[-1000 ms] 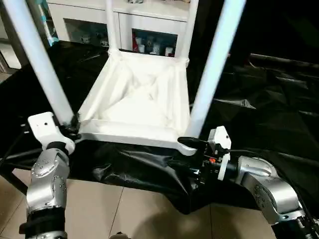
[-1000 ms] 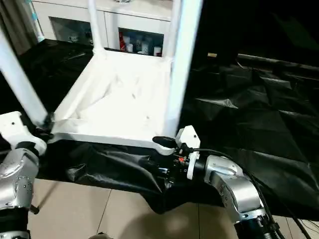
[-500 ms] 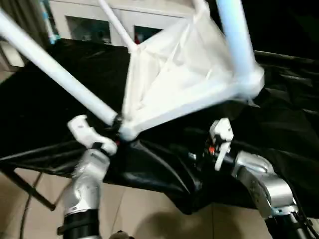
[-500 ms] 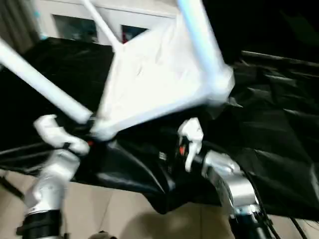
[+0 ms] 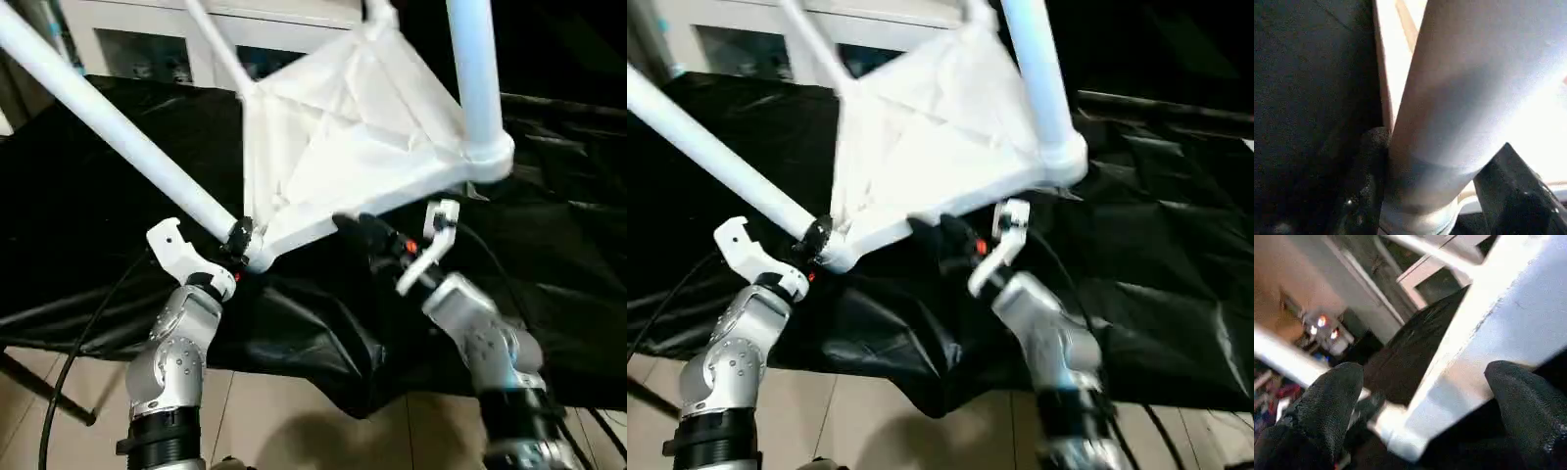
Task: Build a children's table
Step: Flip table
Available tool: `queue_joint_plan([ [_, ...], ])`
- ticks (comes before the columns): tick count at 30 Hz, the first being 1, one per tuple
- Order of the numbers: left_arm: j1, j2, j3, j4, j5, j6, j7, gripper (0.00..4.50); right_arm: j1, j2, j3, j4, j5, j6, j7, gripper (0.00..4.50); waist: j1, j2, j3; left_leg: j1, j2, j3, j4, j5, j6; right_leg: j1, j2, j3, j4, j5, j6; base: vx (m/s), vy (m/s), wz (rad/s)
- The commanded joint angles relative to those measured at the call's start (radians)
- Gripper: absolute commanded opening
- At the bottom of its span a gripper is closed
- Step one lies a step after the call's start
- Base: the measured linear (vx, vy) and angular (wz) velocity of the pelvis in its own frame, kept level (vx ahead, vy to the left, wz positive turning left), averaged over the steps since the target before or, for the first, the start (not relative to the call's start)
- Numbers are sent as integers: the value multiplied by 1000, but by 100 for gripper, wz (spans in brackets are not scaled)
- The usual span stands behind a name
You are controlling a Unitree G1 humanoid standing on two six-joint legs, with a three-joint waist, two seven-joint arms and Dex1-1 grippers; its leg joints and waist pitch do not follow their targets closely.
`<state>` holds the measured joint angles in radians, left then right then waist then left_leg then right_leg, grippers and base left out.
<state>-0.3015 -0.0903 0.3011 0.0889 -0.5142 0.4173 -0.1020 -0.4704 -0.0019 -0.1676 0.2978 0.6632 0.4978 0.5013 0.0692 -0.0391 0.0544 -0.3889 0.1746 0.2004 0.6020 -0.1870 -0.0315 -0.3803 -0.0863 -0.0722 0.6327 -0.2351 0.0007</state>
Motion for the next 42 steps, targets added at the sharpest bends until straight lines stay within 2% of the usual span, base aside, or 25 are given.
queue_joint_plan([
  [1, -37, -34, -17, -53, -64, -3, -34, 229, -21, -1, -52, 68, 7, -9, -72, 450, 4, 2, -70, 20, 63, -33, -64, -8, 48, 49, -71, 53, -57, 131, -230, 0, 0, 0],
  [4, -40, -37, -16, -52, -62, -8, -25, 229, -54, 6, -72, 115, 14, -5, -111, 450, 5, 3, -73, 23, 62, -29, -59, 24, 61, 48, -68, 54, -51, 193, -241, 0, 0, 0],
  [6, -42, -39, -12, -50, -59, -12, -17, 229, -63, 5, -69, 125, 6, 2, -116, 450, 9, 4, -76, 24, 61, -28, -56, 29, 67, 48, -68, 54, -50, 203, -248, 0, 0, 0],
  [7, -42, -40, -9, -51, -60, -12, -12, 229, -63, 6, -67, 123, 3, 6, -113, 450, 10, -7, -76, 24, 62, -27, -55, 36, 72, 49, -67, 54, -50, 211, -247, 0, 0, 0],
  [8, -42, -40, -8, -51, -60, -12, -11, 229, -63, 6, -66, 122, 3, 7, -112, 450, 16, -2, -76, 23, 62, -27, -55, 41, 79, 48, -68, 54, -49, 216, -245, 0, 0, 0],
  [9, -42, -41, -8, -51, -62, -12, -9, 229, -65, 9, -73, 125, 8, 13, -113, 450, 19, -2, -73, 24, 63, -26, -56, 32, 81, 47, -68, 54, -51, 200, -240, 0, 0, 0],
  [12, -43, -41, -8, -49, -62, -13, -8, 229, -74, 10, -84, 140, 13, 14, -111, 450, 23, -1, -73, 27, 66, -27, -58, 15, 68, 45, -69, 54, -52, 167, -233, 0, 0, 0],
  [13, -43, -41, -8, -48, -61, -13, -10, 229, -80, 10, -88, 147, 17, 10, -106, 450, 24, 6, -73, 26, 65, -27, -59, 17, 63, 44, -68, 53, -51, 166, -232, 0, 0, 0],
  [14, -43, -42, -9, -49, -61, -12, -11, 229, -86, 11, -93, 153, 22, 7, -101, 450, 24, 6, -73, 26, 65, -27, -59, 17, 63, 44, -68, 53, -51, 166, -232, 0, 0, 0],
  [15, -43, -42, -9, -49, -61, -11, -12, 229, -89, 11, -96, 155, 25, 6, -98, 450, 23, 2, -73, 27, 65, -27, -59, 10, 55, 45, -67, 54, -52, 166, -228, 0, 0, 0],
  [17, -44, -43, -12, -46, -61, -7, -14, 229, -114, 9, -97, 187, 14, -18, -92, 450, 22, 1, -73, 25, 64, -27, -59, 6, 51, 46, -69, 53, -52, 166, -230, 0, 0, 0],
  [18, -44, -43, -15, -45, -60, -3, -15, 229, -137, 11, -99, 216, 8, -34, -89, 450, 20, 7, -74, 25, 63, -27, -59, 0, 46, 45, -68, 53, -52, 163, -232, 0, 0, 0],
  [19, -42, -43, -20, -48, -59, 3, -15, 229, -179, 16, -110, 277, -4, -71, -97, 450, 19, 6, -73, 24, 63, -27, -59, -7, 40, 46, -70, 53, -52, 158, -238, 0, 0, 0],
  [20, -41, -43, -20, -49, -59, 4, -15, 229, -186, 17, -112, 288, -6, -77, -99, 450, 19, 6, -73, 24, 63, -27, -59, -7, 40, 46, -70, 53, -52, 158, -238, 0, 0, 0],
  [24, -29, -32, -41, -63, -46, 17, -23, 229, -256, 26, -142, 392, -12, -134, -129, 450, 22, 9, -71, 25, 63, -26, -57, 21, 58, 43, -67, 52, -46, 206, -248, 0, 0, 0],
  [25, -11, -28, -64, -81, -34, 29, -30, 229, -312, 30, -169, 469, -3, -167, -148, 450, 19, 9, -67, 25, 63, -26, -58, 18, 61, 40, -66, 52, -46, 205, -254, 0, 0, 0],
  [28, 4, -26, -84, -100, -26, 41, -37, 229, -354, 33, -186, 527, 1, -189, -153, 450, 20, 10, -65, 24, 63, -24, -56, 20, 76, 41, -66, 52, -45, 216, -264, 0, 0, 0],
  [33, 34, -26, -113, -129, -20, 58, -46, 229, -417, 35, -220, 641, 7, -230, -173, 450, 15, 5, -58, 21, 64, -25, -59, 2, 89, 40, -67, 51, -47, 180, -263, 0, 0, 0],
  [34, 37, -26, -115, -133, -20, 60, -46, 229, -421, 35, -223, 652, 7, -235, -178, 422, 15, 5, -57, 22, 64, -25, -59, 1, 90, 39, -67, 51, -48, 175, -264, 0, 0, 0],
  [37, 54, -28, -116, -152, -26, 70, -43, 229, -456, 33, -261, 721, 18, -268, -169, 410, 11, 1, -52, 19, 64, -23, -59, 4, 102, 39, -67, 51, -47, 164, -270, 0, 0, 0],
  [40, 59, -30, -111, -158, -28, 74, -41, 229, -467, 32, -275, 745, 18, -280, -161, 373, 8, 3, -51, 20, 64, -23, -57, 17, 115, 37, -66, 52, -46, 169, -275, 0, 0, 0],
  [42, 61, -31, -109, -160, -29, 74, -39, 229, -474, 29, -281, 758, 14, -287, -152, 372, 8, 3, -51, 19, 64, -23, -56, 23, 121, 37, -66, 52, -46, 173, -277, 0, 0, 0],
])
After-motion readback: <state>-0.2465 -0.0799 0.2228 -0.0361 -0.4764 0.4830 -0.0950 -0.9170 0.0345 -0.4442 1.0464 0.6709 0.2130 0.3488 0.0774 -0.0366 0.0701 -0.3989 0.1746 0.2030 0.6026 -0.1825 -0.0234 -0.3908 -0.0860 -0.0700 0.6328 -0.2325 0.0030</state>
